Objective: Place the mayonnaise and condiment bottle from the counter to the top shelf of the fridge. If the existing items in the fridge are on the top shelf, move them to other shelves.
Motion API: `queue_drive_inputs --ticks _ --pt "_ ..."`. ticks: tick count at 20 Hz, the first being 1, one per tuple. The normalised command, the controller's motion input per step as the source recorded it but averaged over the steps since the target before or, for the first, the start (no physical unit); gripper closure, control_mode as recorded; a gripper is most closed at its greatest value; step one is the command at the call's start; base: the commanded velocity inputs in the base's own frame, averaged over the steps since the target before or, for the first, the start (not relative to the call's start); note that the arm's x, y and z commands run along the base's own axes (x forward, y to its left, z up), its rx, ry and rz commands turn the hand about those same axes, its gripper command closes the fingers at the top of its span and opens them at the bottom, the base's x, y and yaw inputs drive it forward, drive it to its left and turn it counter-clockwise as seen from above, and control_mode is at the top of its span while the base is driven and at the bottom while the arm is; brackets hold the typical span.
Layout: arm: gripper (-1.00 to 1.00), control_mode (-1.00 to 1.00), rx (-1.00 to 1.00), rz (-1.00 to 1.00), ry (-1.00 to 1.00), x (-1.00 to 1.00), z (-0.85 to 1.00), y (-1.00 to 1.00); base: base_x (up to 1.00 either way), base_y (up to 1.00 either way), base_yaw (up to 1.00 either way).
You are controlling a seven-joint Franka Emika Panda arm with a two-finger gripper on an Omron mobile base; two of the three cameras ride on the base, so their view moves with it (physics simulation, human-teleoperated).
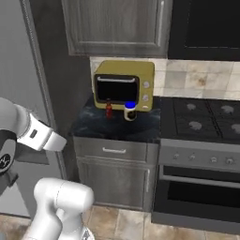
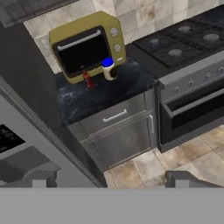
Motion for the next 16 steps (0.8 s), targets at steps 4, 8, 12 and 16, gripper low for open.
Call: queue_drive_inputs --ticks 4,8,12,16 --pt "-1.0 1.0 0.0 0.0 0.0 0.0 0.0 0.0 0.93 -0.65 0.08" --pt "-1.0 1.0 0.0 0.0 0.0 0.0 0.0 0.0 0.63 -0.52 0.14" --pt "-1.0 1.0 0.0 0.0 0.0 0.0 0.0 0.0 0.12 -0.28 0.17" --pt "-1.0 1.0 0.0 0.0 0.0 0.0 0.0 0.0 0.0 -0.19 0.17"
